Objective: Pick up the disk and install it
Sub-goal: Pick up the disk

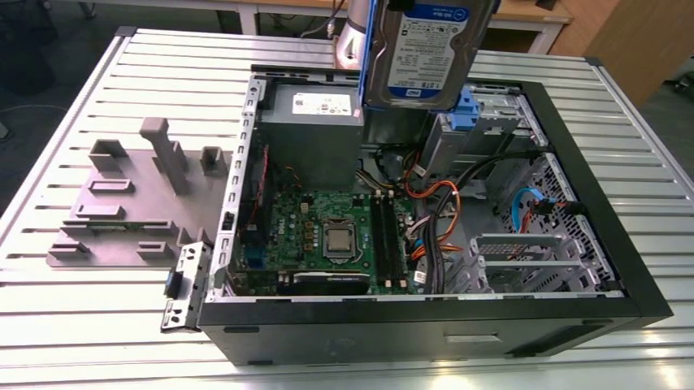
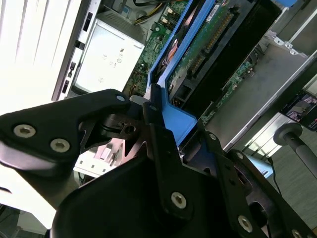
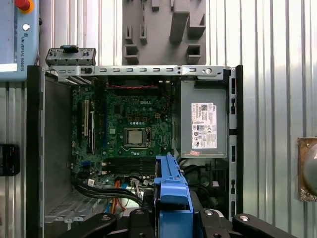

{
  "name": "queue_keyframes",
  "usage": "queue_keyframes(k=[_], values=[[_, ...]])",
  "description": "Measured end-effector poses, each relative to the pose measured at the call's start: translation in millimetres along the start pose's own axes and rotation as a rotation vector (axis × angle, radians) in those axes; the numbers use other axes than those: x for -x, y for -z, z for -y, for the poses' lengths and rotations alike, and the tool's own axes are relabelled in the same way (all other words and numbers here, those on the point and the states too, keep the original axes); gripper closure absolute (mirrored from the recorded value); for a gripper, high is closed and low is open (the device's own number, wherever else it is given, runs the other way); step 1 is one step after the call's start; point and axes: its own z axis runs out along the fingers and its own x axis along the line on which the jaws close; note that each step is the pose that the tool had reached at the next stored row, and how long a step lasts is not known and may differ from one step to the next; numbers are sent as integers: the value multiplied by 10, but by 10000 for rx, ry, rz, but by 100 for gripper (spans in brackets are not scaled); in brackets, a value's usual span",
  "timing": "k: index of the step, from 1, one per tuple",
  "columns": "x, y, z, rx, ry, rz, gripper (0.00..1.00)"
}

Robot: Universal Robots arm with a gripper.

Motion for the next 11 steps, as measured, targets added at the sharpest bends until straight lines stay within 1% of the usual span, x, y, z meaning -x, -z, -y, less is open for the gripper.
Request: queue_keyframes(k=[7, 11], values=[[-42, -1, 1, 0, 0, 1, 64], [-87, -3, 2, 0, 0, 1, 64]])
